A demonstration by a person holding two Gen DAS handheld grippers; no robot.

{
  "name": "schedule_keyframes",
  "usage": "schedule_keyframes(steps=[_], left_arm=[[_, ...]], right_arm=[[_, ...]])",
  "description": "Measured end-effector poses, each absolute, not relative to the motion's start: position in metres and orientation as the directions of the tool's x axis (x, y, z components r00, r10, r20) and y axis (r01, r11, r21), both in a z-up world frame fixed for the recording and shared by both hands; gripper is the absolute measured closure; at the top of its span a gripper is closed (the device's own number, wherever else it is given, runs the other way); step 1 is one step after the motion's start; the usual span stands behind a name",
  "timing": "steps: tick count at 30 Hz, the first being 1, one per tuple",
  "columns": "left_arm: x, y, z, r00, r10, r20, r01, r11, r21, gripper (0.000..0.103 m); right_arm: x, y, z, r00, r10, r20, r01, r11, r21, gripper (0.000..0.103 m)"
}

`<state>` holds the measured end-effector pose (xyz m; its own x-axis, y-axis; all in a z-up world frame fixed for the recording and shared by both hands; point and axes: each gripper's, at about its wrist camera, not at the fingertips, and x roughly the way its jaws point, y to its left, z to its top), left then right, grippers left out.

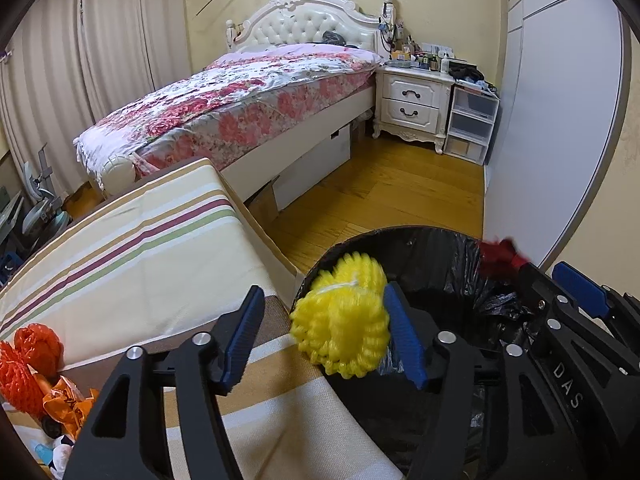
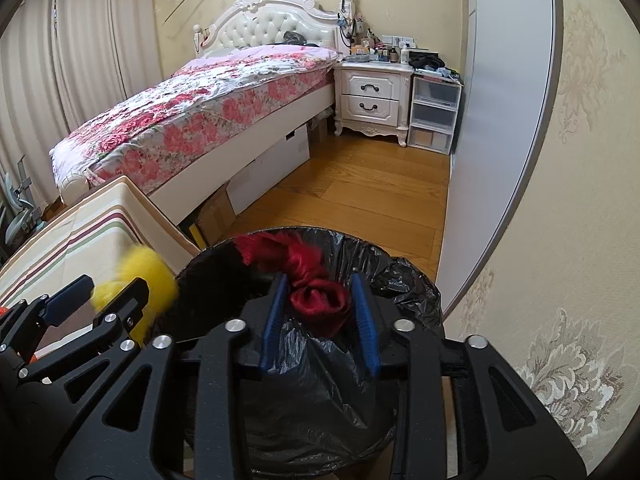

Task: Collect trash
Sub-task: 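Carry both items to the black bin and open both tools to drop them, then move the left tool back to the table and grasp the red mesh net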

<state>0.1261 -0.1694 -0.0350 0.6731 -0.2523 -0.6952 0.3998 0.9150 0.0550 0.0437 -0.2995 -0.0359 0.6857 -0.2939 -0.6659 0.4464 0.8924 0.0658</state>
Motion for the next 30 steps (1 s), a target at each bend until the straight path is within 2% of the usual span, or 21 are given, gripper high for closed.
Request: schedule_keyframes(steps=[1, 2, 7, 17, 30], left_arm=[[0.126, -0.169, -0.035, 0.677, -0.250, -0.692, 0.395, 0.917, 0.055, 0.031], [0.126, -0.169, -0.034, 0.680, -0.250, -0.689, 0.392, 0.918, 0.055, 0.029], [0.125, -0.170, -0.033, 0.689, -0.245, -0.682, 0.391, 0.918, 0.065, 0.024], [0.126, -0.165, -0.032, 0.685, -0.241, -0.688, 0.382, 0.923, 0.056, 0.021], [0.113, -0.133, -0.025, 0.691, -0.209, -0.691, 0.334, 0.941, 0.049, 0.021]], right_arm=[[0.043, -0.299, -0.035, 0.686, -0.298, -0.664, 0.449, 0.891, 0.064, 0.064], [0.042, -0.300, -0.035, 0.686, -0.301, -0.662, 0.451, 0.890, 0.063, 0.062], [0.038, -0.302, -0.032, 0.686, -0.317, -0.655, 0.468, 0.882, 0.063, 0.058], [0.032, -0.303, -0.027, 0.683, -0.339, -0.647, 0.485, 0.873, 0.055, 0.044], [0.025, -0.285, -0.020, 0.701, -0.308, -0.643, 0.445, 0.894, 0.057, 0.040]])
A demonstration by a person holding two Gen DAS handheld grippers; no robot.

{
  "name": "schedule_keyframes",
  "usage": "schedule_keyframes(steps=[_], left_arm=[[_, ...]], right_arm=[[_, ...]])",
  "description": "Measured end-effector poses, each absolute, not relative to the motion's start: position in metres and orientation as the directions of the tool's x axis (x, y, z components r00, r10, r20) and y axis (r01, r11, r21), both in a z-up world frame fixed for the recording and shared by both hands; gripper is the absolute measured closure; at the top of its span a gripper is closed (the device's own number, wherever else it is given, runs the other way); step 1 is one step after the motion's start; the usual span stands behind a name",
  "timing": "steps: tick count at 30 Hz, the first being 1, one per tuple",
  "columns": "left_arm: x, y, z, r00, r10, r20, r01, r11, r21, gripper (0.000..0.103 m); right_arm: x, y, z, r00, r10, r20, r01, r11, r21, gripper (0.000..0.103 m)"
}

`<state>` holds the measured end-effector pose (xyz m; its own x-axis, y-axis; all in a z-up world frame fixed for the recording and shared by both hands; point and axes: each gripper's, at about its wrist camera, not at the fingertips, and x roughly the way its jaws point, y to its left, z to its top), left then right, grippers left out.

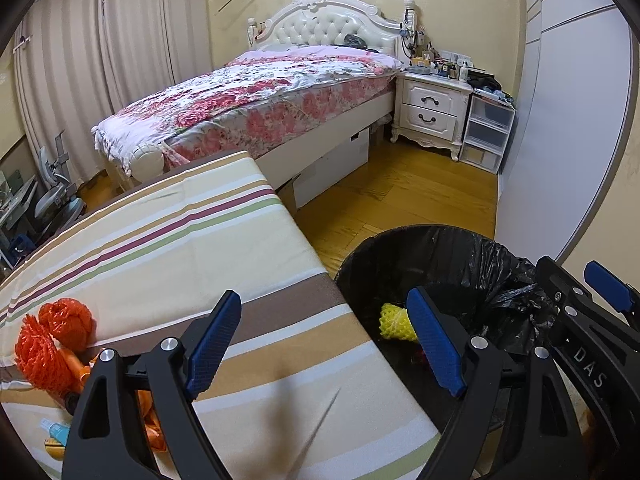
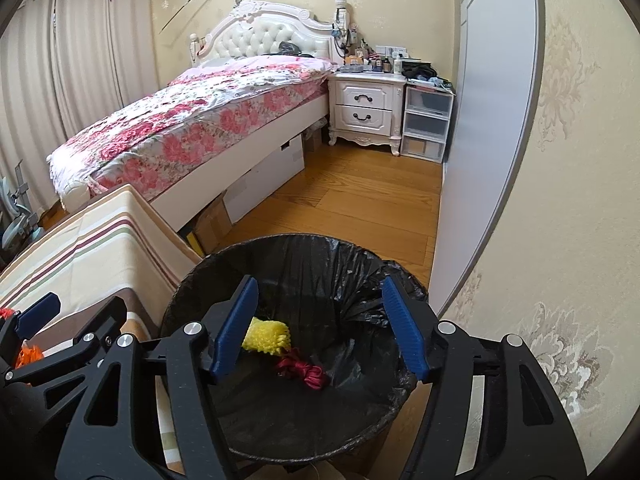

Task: Collect trash
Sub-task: 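Move the left tool back to the table and grasp the red mesh net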

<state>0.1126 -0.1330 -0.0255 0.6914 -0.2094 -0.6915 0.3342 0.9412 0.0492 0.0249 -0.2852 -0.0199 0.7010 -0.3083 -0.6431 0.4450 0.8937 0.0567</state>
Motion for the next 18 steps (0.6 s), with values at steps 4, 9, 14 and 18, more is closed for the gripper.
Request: schedule_keyframes(steps=[4, 9, 14, 18], left_arm=[[0.106, -0.116, -0.022, 0.700, -0.184, -0.690, 0.303, 0.951, 0.054, 0.021], [0.096, -0.086, -0.019, 0.712, -0.149, -0.686, 0.254, 0.966, 0.054, 0.021], [0.086, -0.051, -0.013, 0.721, -0.109, -0.684, 0.192, 0.980, 0.047, 0.021], [0.080, -0.025, -0.009, 0.730, -0.068, -0.680, 0.132, 0.990, 0.043, 0.021]], right_arm=[[0.024, -0.271, -0.019, 0.711, -0.281, -0.645, 0.410, 0.911, 0.054, 0.039], [0.022, -0.244, -0.016, 0.728, -0.235, -0.644, 0.349, 0.936, 0.054, 0.039], [0.022, -0.217, -0.014, 0.743, -0.180, -0.644, 0.282, 0.958, 0.058, 0.039], [0.023, -0.194, -0.010, 0.755, -0.139, -0.641, 0.229, 0.972, 0.059, 0.039]])
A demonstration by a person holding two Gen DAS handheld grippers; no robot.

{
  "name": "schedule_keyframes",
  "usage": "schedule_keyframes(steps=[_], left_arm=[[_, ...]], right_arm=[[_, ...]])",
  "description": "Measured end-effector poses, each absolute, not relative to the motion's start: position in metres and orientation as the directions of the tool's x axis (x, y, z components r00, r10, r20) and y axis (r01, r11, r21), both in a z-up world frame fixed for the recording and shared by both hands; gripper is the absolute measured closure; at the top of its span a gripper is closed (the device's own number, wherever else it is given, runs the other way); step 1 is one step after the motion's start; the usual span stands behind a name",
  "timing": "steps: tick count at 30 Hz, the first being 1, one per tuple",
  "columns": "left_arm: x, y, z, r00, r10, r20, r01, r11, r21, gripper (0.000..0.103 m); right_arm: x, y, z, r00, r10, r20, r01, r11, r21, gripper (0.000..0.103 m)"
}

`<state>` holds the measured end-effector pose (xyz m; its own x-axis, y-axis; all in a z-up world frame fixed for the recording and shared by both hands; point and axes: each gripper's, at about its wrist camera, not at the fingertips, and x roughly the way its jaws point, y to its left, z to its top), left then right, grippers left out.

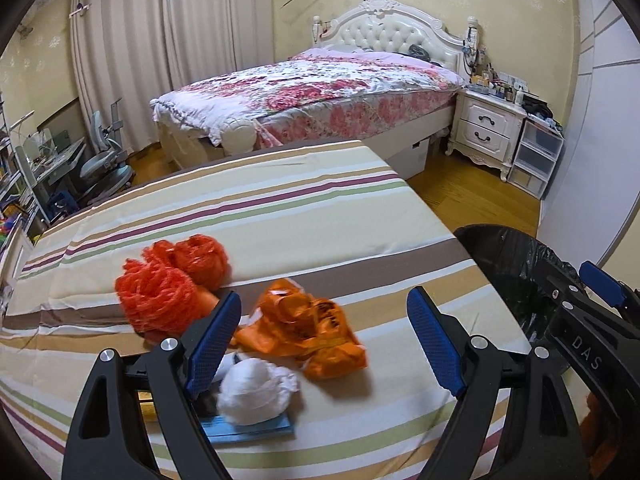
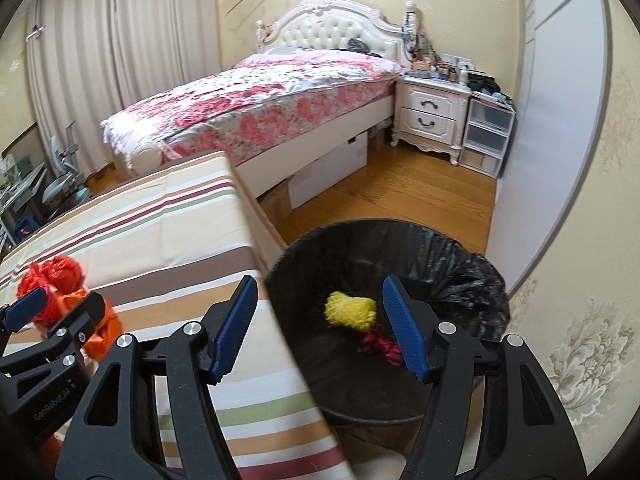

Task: Collect trash
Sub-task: 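Move the left tool back to the table and grasp the red mesh net, then lift the red mesh net with the left tool while the right tool grasps the orange plastic bag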

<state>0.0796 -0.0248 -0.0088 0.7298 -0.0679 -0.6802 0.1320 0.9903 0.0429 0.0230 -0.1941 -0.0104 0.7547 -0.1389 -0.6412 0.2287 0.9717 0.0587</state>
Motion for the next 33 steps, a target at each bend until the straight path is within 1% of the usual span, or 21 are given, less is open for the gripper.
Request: schedule_keyframes(steps=[9, 14, 21, 26, 27, 28, 31, 32, 33], left_arm=[[0.079, 0.033, -0.007, 0.741, 0.032, -0.671, 0.001, 0.999, 0.049, 0.021], [0.085, 0.058, -0.012, 0.733, 0.058, -0.678, -0.044, 0.998, 0.037, 0.021], [0.102, 0.072, -0.022, 0.719, 0.053, -0.692, -0.048, 0.998, 0.026, 0.021], [0.111, 0.081, -0.030, 0.701, 0.021, -0.713, -0.038, 0.999, -0.007, 0.021], [0.110, 0.082, -0.031, 0.702, 0.018, -0.711, -0.033, 0.999, -0.007, 0.022], [0.110, 0.083, -0.031, 0.705, 0.018, -0.709, -0.031, 1.000, -0.005, 0.028], [0.108, 0.085, -0.032, 0.702, 0.008, -0.712, -0.015, 1.000, -0.004, 0.039], [0.107, 0.085, -0.032, 0.702, 0.006, -0.712, -0.011, 1.000, -0.002, 0.042], [0.107, 0.085, -0.032, 0.703, 0.010, -0.711, -0.012, 1.000, 0.002, 0.042]], right_arm=[[0.030, -0.143, -0.006, 0.766, -0.048, -0.641, 0.111, 0.992, 0.058, 0.039], [0.037, -0.117, -0.007, 0.763, -0.008, -0.646, 0.054, 0.997, 0.052, 0.039], [0.048, -0.094, -0.008, 0.756, 0.024, -0.655, 0.012, 0.999, 0.050, 0.039], [0.053, -0.084, -0.012, 0.748, 0.032, -0.663, -0.003, 0.999, 0.045, 0.039], [0.053, -0.082, -0.013, 0.746, 0.034, -0.665, -0.006, 0.999, 0.044, 0.039], [0.053, -0.081, -0.014, 0.744, 0.035, -0.667, -0.007, 0.999, 0.044, 0.039], [0.054, -0.077, -0.016, 0.739, 0.039, -0.672, -0.014, 0.999, 0.043, 0.039], [0.055, -0.077, -0.017, 0.738, 0.040, -0.674, -0.015, 0.999, 0.043, 0.039], [0.055, -0.076, -0.017, 0.737, 0.042, -0.675, -0.017, 0.999, 0.042, 0.039]])
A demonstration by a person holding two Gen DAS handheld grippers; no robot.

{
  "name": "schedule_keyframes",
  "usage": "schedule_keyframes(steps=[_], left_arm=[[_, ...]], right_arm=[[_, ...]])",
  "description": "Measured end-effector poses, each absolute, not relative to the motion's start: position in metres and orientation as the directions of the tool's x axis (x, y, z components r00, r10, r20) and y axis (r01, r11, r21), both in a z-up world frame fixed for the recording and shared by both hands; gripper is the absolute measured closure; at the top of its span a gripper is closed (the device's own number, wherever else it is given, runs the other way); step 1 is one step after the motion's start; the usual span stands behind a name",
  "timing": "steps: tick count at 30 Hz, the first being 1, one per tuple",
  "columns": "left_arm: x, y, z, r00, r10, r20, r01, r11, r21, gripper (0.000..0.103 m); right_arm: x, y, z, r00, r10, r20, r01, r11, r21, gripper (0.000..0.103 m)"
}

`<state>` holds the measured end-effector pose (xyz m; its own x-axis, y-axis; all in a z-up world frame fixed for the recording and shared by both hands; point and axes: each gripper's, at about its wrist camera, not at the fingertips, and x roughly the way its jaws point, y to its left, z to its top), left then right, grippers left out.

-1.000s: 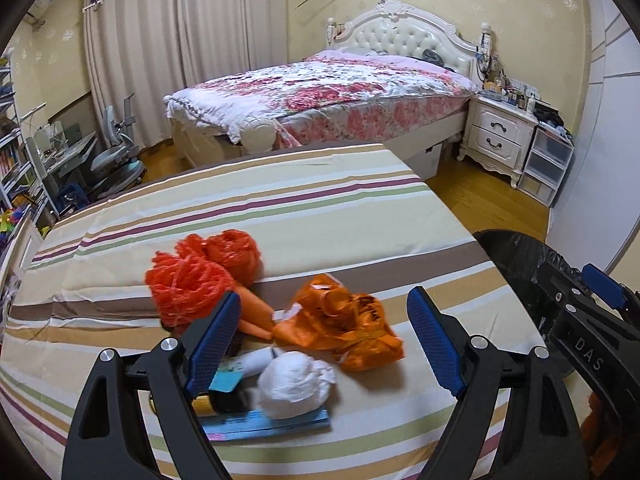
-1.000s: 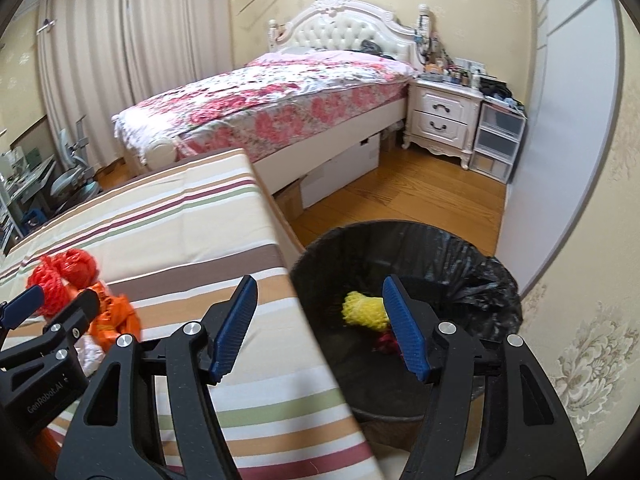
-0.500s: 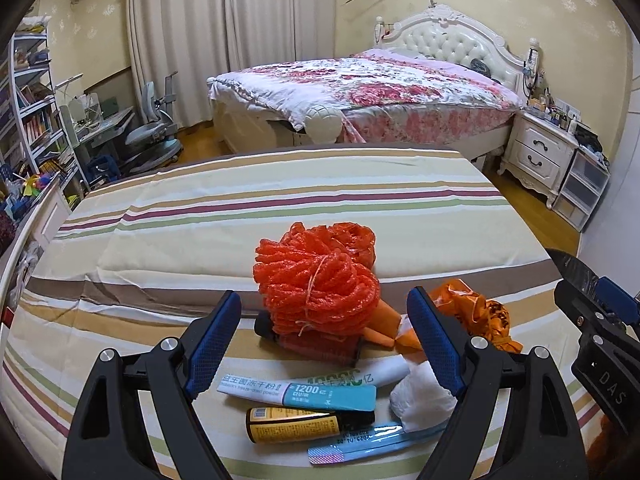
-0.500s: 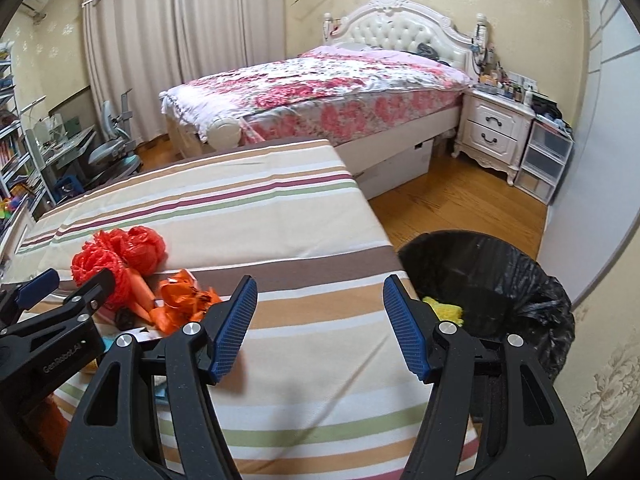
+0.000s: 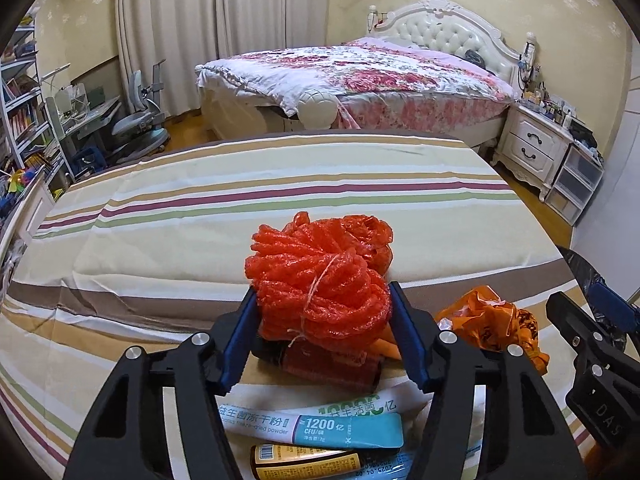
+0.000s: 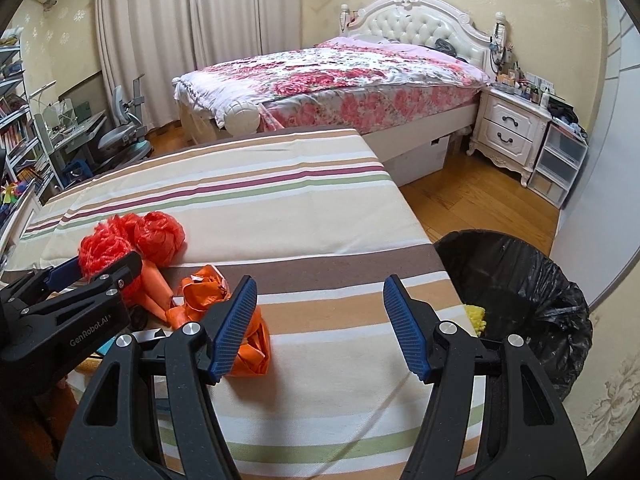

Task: Collect trash
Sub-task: 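Lift the red mesh net with the left tool while the right tool grasps the orange plastic bag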

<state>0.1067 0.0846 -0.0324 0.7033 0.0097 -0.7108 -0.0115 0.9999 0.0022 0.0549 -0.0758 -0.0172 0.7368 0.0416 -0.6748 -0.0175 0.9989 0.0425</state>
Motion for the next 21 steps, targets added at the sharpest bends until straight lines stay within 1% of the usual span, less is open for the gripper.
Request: schedule_keyframes(steps=[9, 14, 21], left_arm=[[0.089, 0.093, -0.019, 0.732, 0.018, -0.681, -0.018, 1.000, 0.007, 0.044], [0.078, 0.103, -0.014, 0.737, 0.047, -0.675, -0.045, 0.999, 0.020, 0.044], [0.064, 0.123, -0.012, 0.730, 0.088, -0.678, -0.098, 0.995, 0.024, 0.044]], right_arm=[[0.049, -0.068, -0.016, 0.735, 0.064, -0.675, -0.047, 0.998, 0.044, 0.039], [0.043, -0.058, -0.016, 0.736, 0.087, -0.672, -0.078, 0.996, 0.044, 0.039], [0.043, -0.040, -0.022, 0.714, 0.119, -0.690, -0.123, 0.991, 0.044, 0.039]])
